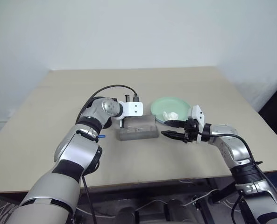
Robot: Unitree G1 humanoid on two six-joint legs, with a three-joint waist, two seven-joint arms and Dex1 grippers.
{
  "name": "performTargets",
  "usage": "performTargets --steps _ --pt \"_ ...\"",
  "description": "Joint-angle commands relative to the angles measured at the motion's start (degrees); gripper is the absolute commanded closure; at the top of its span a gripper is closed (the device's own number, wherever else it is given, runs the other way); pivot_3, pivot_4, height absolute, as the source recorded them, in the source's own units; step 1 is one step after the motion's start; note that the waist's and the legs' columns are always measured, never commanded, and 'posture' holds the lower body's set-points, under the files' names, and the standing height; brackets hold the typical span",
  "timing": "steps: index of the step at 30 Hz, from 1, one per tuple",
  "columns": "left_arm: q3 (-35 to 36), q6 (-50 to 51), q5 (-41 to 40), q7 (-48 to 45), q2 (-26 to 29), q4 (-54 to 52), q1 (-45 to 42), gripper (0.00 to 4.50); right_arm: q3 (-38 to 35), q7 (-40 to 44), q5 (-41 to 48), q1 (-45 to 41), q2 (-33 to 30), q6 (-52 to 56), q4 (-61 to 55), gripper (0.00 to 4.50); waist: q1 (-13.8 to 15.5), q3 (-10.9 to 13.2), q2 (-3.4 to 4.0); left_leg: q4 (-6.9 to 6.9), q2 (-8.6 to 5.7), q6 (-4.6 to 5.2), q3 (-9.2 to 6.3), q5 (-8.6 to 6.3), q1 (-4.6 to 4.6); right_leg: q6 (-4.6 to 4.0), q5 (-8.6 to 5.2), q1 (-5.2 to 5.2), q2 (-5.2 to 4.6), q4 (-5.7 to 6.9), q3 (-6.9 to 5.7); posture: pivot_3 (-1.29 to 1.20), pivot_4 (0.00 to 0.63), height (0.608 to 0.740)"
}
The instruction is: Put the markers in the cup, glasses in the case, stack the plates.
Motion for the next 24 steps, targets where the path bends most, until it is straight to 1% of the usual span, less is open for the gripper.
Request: performTargets --steps 1,6,8,12,14,16,18,19,24 --pt "3.8 0.7 -5.4 -11.1 1.0 -1.8 0.1 4.47 -1.4 -0.3 1.0 -0.6 -0.3 -0.8 -2.0 2.08 0.0 0.0 -0.01 0.0 0.0 0.0 0.0 0.0 -0.01 0.0 0.0 0.0 0.0 0.0 0.0 0.0 0.0 0.737" --pt "5.7 0.4 -8.9 -23.2 3.7 -4.6 1.3 4.47 -1.0 -0.3 0.7 -1.1 0.1 -0.9 -1.5 2.08 0.0 0.0 -0.02 -0.01 0.01 0.0 -0.02 0.0 -0.07 0.0 0.0 -0.05 0.0 -0.02 0.01 0.0 0.0 0.737" --pt "5.2 0.2 -9.3 -27.1 4.9 -6.2 2.6 4.47 -0.8 -0.2 0.7 -1.5 0.3 -1.1 -1.1 2.08 0.0 0.0 -0.02 -0.01 0.01 0.01 -0.02 0.0 -0.06 0.0 0.0 -0.05 0.0 -0.02 0.01 0.0 0.0 0.737" --pt "3.9 -0.4 -8.8 -28.5 6.3 -8.9 5.2 4.47 -0.5 0.1 0.6 -2.2 0.8 -1.3 -0.5 2.08 0.0 0.0 -0.02 0.03 0.02 0.01 -0.02 0.0 -0.02 0.0 0.0 0.0 0.0 0.0 0.02 0.0 0.0 0.737" --pt "4.6 0.0 -9.8 -27.9 6.3 -10.2 5.9 4.47 -0.3 0.4 0.6 -2.4 1.0 -1.3 -0.4 2.08 0.0 0.0 -0.04 0.07 0.03 0.01 -0.04 0.0 -0.03 0.0 0.0 0.0 0.0 0.02 0.01 0.0 0.0 0.737" --pt "5.6 0.8 -12.0 -30.4 6.8 -12.8 6.9 4.47 -0.1 0.6 0.6 -2.5 1.0 -1.2 -0.4 2.08 0.0 0.0 -0.04 0.1 0.02 0.01 -0.08 0.0 -0.02 0.0 0.0 0.06 0.0 0.01 0.0 0.0 0.0 0.737" --pt "5.9 3.1 -15.9 -37.1 9.5 -19.6 10.2 4.47 0.2 0.7 0.6 -2.6 1.2 -1.2 -0.5 2.08 -0.1 0.0 -0.04 0.1 0.02 0.01 -0.06 0.0 -0.02 0.0 0.0 0.05 0.0 0.0 0.02 0.0 0.0 0.737" --pt "4.9 4.0 -17.2 -38.8 11.3 -22.9 12.0 4.47 0.2 0.7 0.5 -2.6 1.3 -1.2 -0.4 2.08 -0.2 0.0 -0.04 0.09 0.03 0.01 -0.05 0.0 -0.02 0.0 0.0 0.04 0.0 0.0 0.03 0.0 0.0 0.737" --pt "-2.4 9.9 -21.3 -39.8 22.2 -33.9 17.3 4.47 0.9 1.0 0.2 -2.7 1.8 -1.7 0.3 2.08 -0.7 0.0 -0.04 -0.03 0.15 0.01 -0.06 -0.01 -0.01 -0.02 0.0 -0.1 0.07 0.11 0.04 0.0 0.0 0.737"
